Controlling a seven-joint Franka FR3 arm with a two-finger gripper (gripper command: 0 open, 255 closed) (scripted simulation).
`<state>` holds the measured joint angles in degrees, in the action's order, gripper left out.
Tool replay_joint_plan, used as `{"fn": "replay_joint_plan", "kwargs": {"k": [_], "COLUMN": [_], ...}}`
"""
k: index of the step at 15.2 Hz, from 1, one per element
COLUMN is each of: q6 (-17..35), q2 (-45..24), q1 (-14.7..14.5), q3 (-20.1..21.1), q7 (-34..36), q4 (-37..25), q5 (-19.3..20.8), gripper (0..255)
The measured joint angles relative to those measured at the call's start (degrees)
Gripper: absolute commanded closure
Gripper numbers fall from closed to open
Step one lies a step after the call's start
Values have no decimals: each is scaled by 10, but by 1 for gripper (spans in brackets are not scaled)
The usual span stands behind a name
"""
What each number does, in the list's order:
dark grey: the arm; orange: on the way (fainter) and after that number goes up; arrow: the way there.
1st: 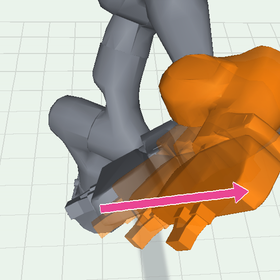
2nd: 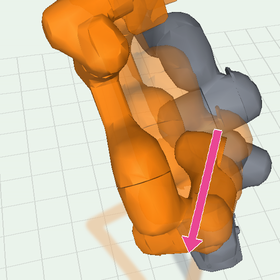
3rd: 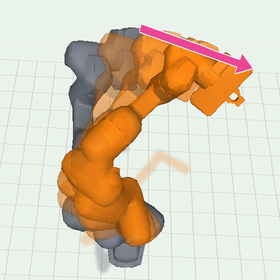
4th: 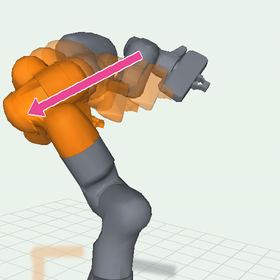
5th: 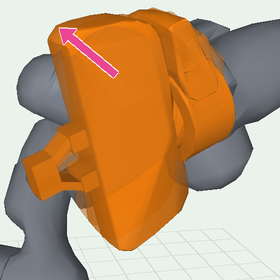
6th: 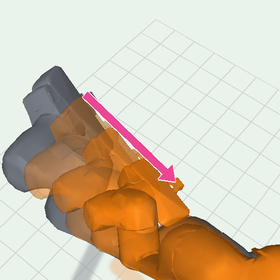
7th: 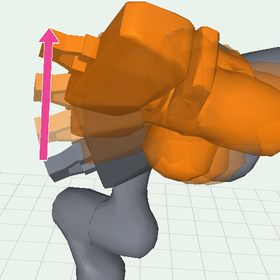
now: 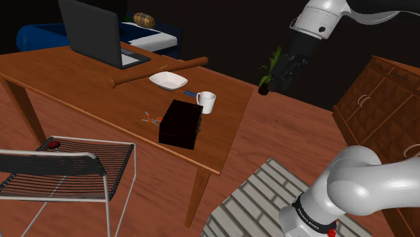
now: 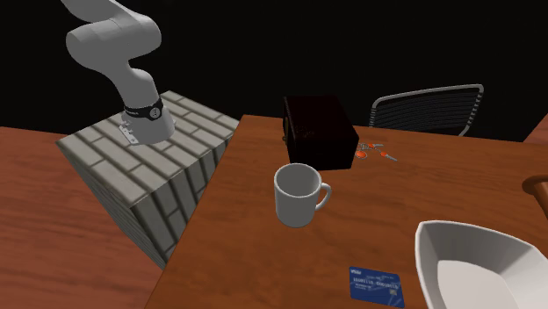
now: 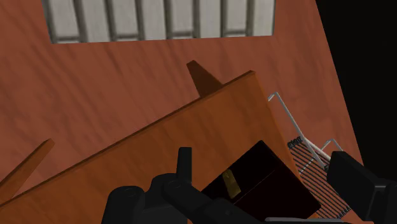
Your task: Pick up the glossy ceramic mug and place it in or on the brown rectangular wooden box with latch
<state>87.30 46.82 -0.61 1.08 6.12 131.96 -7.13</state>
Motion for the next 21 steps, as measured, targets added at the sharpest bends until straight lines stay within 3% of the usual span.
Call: {"fn": "replay_joint_plan", "kwargs": {"k": [4,11,21], "q6": [28,118,208], "q2": [-34,-161,-373], "q1": [2,11,19], "q3": [-7,-35,-66], "q7": [-13,-61,-121], "q4": [-1,-25,-130], "q5": [6,25,28], "gripper": [0,0,0]}}
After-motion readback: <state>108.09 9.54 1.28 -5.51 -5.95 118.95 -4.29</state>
